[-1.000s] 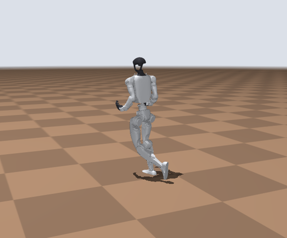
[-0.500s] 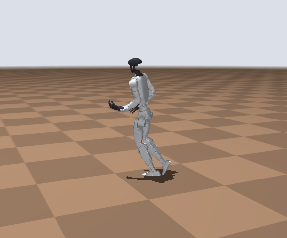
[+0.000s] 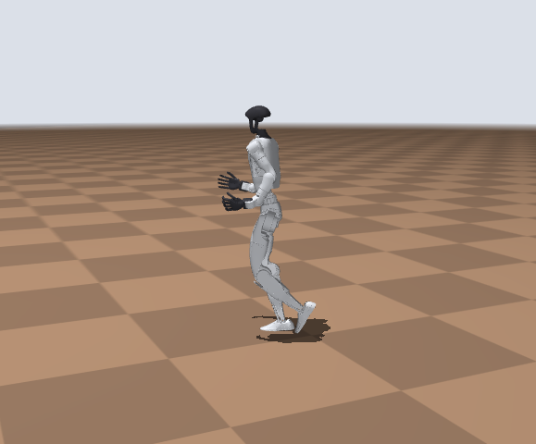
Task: Walk run
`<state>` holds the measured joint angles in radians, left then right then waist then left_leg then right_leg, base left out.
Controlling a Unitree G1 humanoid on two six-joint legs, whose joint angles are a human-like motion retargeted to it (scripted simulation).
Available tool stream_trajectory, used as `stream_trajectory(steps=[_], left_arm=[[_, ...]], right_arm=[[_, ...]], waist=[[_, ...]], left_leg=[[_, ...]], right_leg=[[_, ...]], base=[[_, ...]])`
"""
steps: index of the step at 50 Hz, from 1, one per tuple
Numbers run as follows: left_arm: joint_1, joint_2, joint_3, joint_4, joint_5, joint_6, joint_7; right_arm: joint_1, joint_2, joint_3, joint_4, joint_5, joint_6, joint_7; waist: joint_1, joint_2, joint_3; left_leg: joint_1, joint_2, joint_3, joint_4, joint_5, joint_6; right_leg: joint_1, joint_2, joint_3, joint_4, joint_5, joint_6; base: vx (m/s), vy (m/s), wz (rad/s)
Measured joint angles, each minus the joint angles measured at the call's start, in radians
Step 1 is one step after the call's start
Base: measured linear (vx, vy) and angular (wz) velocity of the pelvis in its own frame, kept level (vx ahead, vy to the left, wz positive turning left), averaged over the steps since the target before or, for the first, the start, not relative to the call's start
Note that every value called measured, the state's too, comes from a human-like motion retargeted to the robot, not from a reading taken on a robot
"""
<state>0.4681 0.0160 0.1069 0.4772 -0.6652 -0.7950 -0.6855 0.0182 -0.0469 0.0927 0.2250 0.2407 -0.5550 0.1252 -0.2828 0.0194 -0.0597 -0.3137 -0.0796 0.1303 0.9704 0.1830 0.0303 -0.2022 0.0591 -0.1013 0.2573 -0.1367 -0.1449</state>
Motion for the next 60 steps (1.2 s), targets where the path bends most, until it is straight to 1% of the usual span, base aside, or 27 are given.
stream_trajectory(steps=[7, 10, 12, 13, 14, 17, 18, 20, 23, 27, 32, 33, 35, 37, 38, 39, 40, 42, 43, 45, 47, 50, 53, 55, 56, 58, 60], left_arm=[[0.136, -0.036, 0.074, -0.024, 0.012, 0.016, 0.002], [0.104, -0.044, 0.066, -0.084, 0.016, -0.006, 0.051], [0.064, -0.050, 0.048, -0.132, 0.042, -0.023, 0.091], [0.036, -0.055, 0.037, -0.155, 0.064, -0.028, 0.120], [0.007, -0.063, 0.019, -0.168, 0.078, -0.030, 0.146], [-0.200, -0.086, 0.018, -0.164, 0.040, 0.005, 0.190], [-0.289, -0.082, 0.032, -0.159, -0.003, 0.046, 0.167], [-0.422, -0.092, -0.007, -0.169, -0.082, 0.098, 0.150], [-0.564, -0.062, -0.073, -0.228, -0.170, 0.109, 0.165], [-0.630, 0.035, -0.116, -0.342, -0.161, 0.110, 0.161], [-0.571, 0.140, -0.079, -0.410, -0.062, 0.121, 0.146], [-0.552, 0.144, -0.068, -0.405, -0.050, 0.122, 0.152], [-0.488, 0.132, -0.053, -0.376, -0.046, 0.119, 0.164], [-0.399, 0.090, -0.035, -0.324, -0.056, 0.120, 0.133], [-0.350, 0.056, -0.012, -0.285, -0.050, 0.118, 0.089], [-0.306, 0.026, 0.013, -0.232, -0.033, 0.116, 0.043], [-0.266, -0.003, 0.037, -0.172, -0.012, 0.114, -0.006], [-0.179, -0.056, 0.059, -0.077, 0.034, 0.080, 0.003], [-0.129, -0.072, 0.062, -0.046, 0.033, 0.070, 0.011], [-0.041, -0.102, 0.073, -0.008, -0.008, 0.086, 0.000], [0.027, -0.129, 0.102, 0.002, -0.031, 0.113, -0.027], [0.102, -0.122, 0.149, -0.006, -0.007, 0.113, -0.039], [0.122, -0.099, 0.158, -0.034, 0.033, 0.088, -0.012], [0.098, -0.085, 0.139, -0.056, 0.035, 0.092, 0.014], [0.069, -0.075, 0.128, -0.066, 0.028, 0.104, 0.026], [0.002, -0.060, 0.106, -0.089, 0.012, 0.127, 0.041], [-0.065, -0.040, 0.075, -0.113, 0.002, 0.145, 0.045]], right_arm=[[-0.019, -0.098, 0.009, -0.185, -0.093, 0.019, -0.021], [0.037, -0.105, -0.001, -0.189, -0.188, 0.048, -0.058], [0.091, -0.101, 0.011, -0.157, -0.221, 0.059, -0.065], [0.124, -0.096, 0.015, -0.134, -0.230, 0.057, -0.052], [0.170, -0.088, 0.011, -0.098, -0.244, 0.049, -0.026], [0.288, -0.073, -0.009, 0.062, -0.280, 0.050, 0.065], [0.324, -0.062, -0.013, 0.117, -0.286, 0.061, 0.077], [0.423, -0.071, -0.004, 0.181, -0.250, 0.062, 0.103], [0.558, -0.114, -0.018, 0.200, -0.150, 0.035, 0.153], [0.678, -0.184, -0.055, 0.183, -0.098, 0.016, 0.171], [0.665, -0.183, -0.077, 0.143, -0.088, 0.006, 0.126], [0.647, -0.173, -0.071, 0.132, -0.094, 0.008, 0.112], [0.582, -0.134, -0.057, 0.103, -0.116, 0.012, 0.069], [0.514, -0.092, -0.037, 0.078, -0.142, 0.018, 0.032], [0.479, -0.062, -0.023, 0.061, -0.148, 0.018, 0.019], [0.423, -0.030, -0.046, 0.056, -0.142, 0.023, 0.025], [0.358, 0.003, -0.086, 0.057, -0.131, 0.031, 0.040], [0.242, 0.026, -0.046, 0.036, -0.082, 0.024, 0.027], [0.196, 0.030, -0.009, 0.021, -0.050, 0.012, -0.001], [0.124, 0.026, 0.041, -0.020, -0.006, -0.011, -0.047], [0.076, 0.003, 0.076, -0.075, 0.018, -0.021, -0.061], [0.040, -0.046, 0.112, -0.161, 0.025, -0.023, -0.069], [0.060, -0.088, 0.099, -0.213, -0.010, -0.018, -0.076], [0.093, -0.109, 0.073, -0.224, -0.042, -0.011, -0.083], [0.117, -0.111, 0.061, -0.218, -0.058, -0.007, -0.086], [0.168, -0.117, 0.051, -0.196, -0.075, 0.002, -0.091], [0.232, -0.118, 0.041, -0.166, -0.066, 0.005, -0.080]], waist=[[0.229, -0.064, 0.033], [0.269, -0.090, 0.053], [0.285, -0.087, 0.062], [0.279, -0.102, 0.053], [0.259, -0.121, 0.045], [0.191, -0.147, 0.051], [0.213, -0.105, 0.047], [0.221, -0.064, 0.050], [0.177, -0.039, 0.056], [0.015, 0.005, 0.041], [-0.069, 0.000, 0.021], [-0.061, 0.004, 0.016], [-0.081, 0.011, 0.007], [-0.091, 0.023, -0.017], [-0.085, 0.040, -0.008], [-0.074, 0.048, 0.000], [-0.060, 0.050, 0.005], [-0.040, -0.014, -0.022], [-0.020, -0.030, -0.030], [-0.026, -0.021, -0.023], [0.002, -0.033, -0.017], [0.102, -0.046, -0.015], [0.211, -0.031, -0.009], [0.253, -0.039, -0.008], [0.257, -0.035, -0.004], [0.275, -0.026, 0.002], [0.272, -0.045, -0.004]], left_leg=[[-0.128, 0.022, 0.068, -0.655, -0.140, 0.061], [-0.101, 0.022, 0.051, -0.833, -0.186, -0.001], [-0.083, 0.033, 0.089, -0.799, -0.053, 0.063], [-0.079, -0.003, 0.090, -0.751, -0.165, 0.149], [-0.065, -0.023, 0.070, -0.688, -0.246, 0.163], [-0.031, -0.056, 0.033, -0.545, -0.377, 0.149], [-0.002, -0.003, 0.017, -0.574, -0.382, 0.141], [0.056, 0.048, -0.017, -0.600, -0.394, 0.115], [0.145, 0.035, -0.066, -0.689, -0.357, 0.100], [0.272, 0.020, -0.098, -0.807, -0.200, 0.062], [0.438, -0.026, -0.068, -0.856, 0.017, -0.010], [0.457, -0.025, -0.050, -0.847, 0.055, -0.033], [0.495, -0.028, -0.046, -0.765, 0.187, -0.126], [0.471, -0.032, 0.008, -0.592, 0.325, -0.195], [0.407, 0.006, 0.026, -0.390, 0.337, -0.216], [0.351, 0.015, -0.006, -0.236, 0.341, -0.222], [0.299, 0.009, -0.061, -0.106, 0.341, -0.221], [0.223, -0.104, -0.060, -0.091, 0.274, -0.173], [0.185, -0.078, -0.013, -0.076, 0.222, -0.125], [0.092, -0.012, 0.011, -0.062, 0.089, -0.013], [0.017, 0.027, 0.062, -0.163, -0.014, 0.033], [-0.049, 0.077, 0.152, -0.441, -0.071, 0.016], [-0.077, 0.049, 0.059, -0.734, -0.139, -0.004], [-0.082, 0.023, -0.051, -0.855, -0.191, -0.111], [-0.081, 0.023, -0.072, -0.873, -0.171, -0.128], [-0.079, 0.025, -0.090, -0.846, -0.025, -0.089], [-0.055, 0.000, -0.049, -0.731, -0.201, -0.010]], right_leg=[[0.244, 0.020, -0.013, -0.149, 0.373, -0.004], [0.346, 0.009, -0.066, -0.139, 0.501, -0.016], [0.371, 0.030, -0.037, -0.045, 0.601, -0.006], [0.357, 0.016, -0.044, 0.046, 0.645, 0.015], [0.323, -0.021, -0.093, 0.203, 0.660, 0.014], [0.180, -0.144, -0.207, 0.631, 0.660, -0.018], [0.144, -0.094, -0.220, 0.603, 0.659, -0.034], [0.062, -0.019, -0.200, 0.604, 0.545, -0.032], [-0.080, 0.007, -0.171, 0.536, 0.355, 0.022], [-0.206, -0.061, -0.269, 0.252, 0.208, 0.079], [-0.273, -0.051, -0.188, -0.096, 0.082, 0.143], [-0.272, -0.053, -0.219, -0.114, 0.087, 0.105], [-0.263, -0.056, -0.307, -0.088, 0.199, -0.085], [-0.244, -0.085, -0.269, 0.039, 0.062, -0.117], [-0.265, 0.020, -0.064, 0.124, -0.019, -0.117], [-0.244, 0.012, -0.068, 0.165, -0.051, -0.117], [-0.202, -0.050, -0.177, 0.184, -0.059, -0.117], [-0.132, -0.068, -0.065, 0.141, -0.068, -0.117], [-0.097, -0.060, -0.015, 0.127, -0.073, -0.117], [-0.015, -0.030, 0.014, 0.053, -0.038, -0.117], [0.052, -0.015, 0.058, -0.017, 0.037, -0.117], [0.139, 0.020, 0.116, -0.087, 0.189, -0.117], [0.249, 0.059, 0.124, -0.132, 0.323, -0.117], [0.311, 0.054, 0.112, -0.131, 0.400, -0.117], [0.336, 0.065, 0.096, -0.112, 0.445, -0.113], [0.367, 0.089, 0.090, -0.034, 0.556, -0.082], [0.326, 0.074, 0.065, 0.177, 0.660, 0.004]], base=[[1.28, -0.24, -1.09], [1.30, -0.18, -0.48], [1.37, -0.17, -0.15], [1.50, -0.13, 0.42], [1.69, -0.08, 1.05], [1.17, -0.17, 0.65], [0.85, -0.28, -0.18], [0.97, -0.39, 0.06], [1.18, -0.49, 0.81], [1.06, -0.36, 1.22], [1.10, -0.49, -0.27], [0.91, -0.29, -1.07], [1.22, -0.31, -0.69], [1.44, -0.34, -0.72], [1.28, -0.48, -1.08], [1.22, -0.52, -1.05], [1.22, -0.47, -1.22], [1.13, -0.40, -1.93], [0.98, -0.25, -2.03], [1.02, -0.19, -1.49], [1.32, -0.28, -1.78], [1.18, -0.23, -2.26], [1.31, -0.25, -1.87], [1.44, -0.16, -0.88], [1.44, -0.15, -0.39], [1.17, -0.15, -0.43], [1.40, -0.17, -0.07]])
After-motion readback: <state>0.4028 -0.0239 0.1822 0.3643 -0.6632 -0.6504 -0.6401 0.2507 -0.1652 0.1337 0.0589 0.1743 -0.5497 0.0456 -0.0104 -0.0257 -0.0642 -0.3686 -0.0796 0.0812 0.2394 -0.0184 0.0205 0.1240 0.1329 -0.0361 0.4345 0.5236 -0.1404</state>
